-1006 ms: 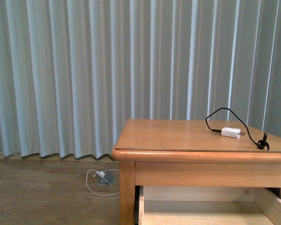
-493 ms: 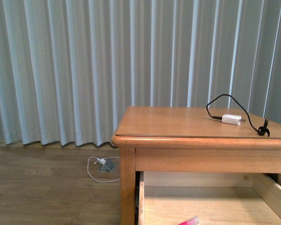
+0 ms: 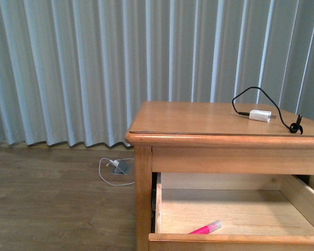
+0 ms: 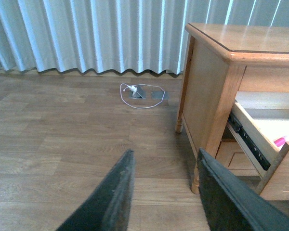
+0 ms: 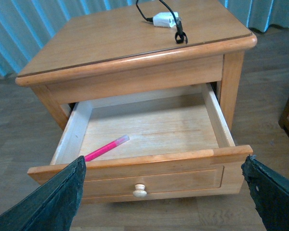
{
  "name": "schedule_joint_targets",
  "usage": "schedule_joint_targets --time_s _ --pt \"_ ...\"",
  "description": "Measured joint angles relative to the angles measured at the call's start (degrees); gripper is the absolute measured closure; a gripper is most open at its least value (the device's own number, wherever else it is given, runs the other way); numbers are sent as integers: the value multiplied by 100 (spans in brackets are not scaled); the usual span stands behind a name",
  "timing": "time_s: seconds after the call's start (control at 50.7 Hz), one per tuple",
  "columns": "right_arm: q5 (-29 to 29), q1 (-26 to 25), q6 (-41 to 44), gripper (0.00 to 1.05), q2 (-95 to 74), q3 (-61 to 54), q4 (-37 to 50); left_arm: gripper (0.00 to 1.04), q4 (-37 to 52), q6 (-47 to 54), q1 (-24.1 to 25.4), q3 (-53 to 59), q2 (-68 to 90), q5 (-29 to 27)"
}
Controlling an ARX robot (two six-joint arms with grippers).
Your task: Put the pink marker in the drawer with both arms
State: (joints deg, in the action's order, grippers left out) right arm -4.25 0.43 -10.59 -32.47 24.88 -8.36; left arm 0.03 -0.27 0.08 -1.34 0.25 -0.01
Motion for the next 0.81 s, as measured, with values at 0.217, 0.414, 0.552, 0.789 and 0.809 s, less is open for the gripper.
schedule_joint_targets --time_s 0.217,0.414,0.552,0.789,0.809 --pt "-669 -181 83 8 -1919 302 -404 27 0 0 0 0 0 0" --pt "-1141 -188 72 8 -3735 588 -199 7 0 2 0 0 0 0" --pt "-1097 -92 -39 8 -4575 927 90 6 0 2 0 0 0 0" --pt "-376 184 -46 8 -5840 1735 811 6 0 2 0 0 0 0" --pt "-334 186 -52 8 -5941 1792 876 6 0 2 0 0 0 0"
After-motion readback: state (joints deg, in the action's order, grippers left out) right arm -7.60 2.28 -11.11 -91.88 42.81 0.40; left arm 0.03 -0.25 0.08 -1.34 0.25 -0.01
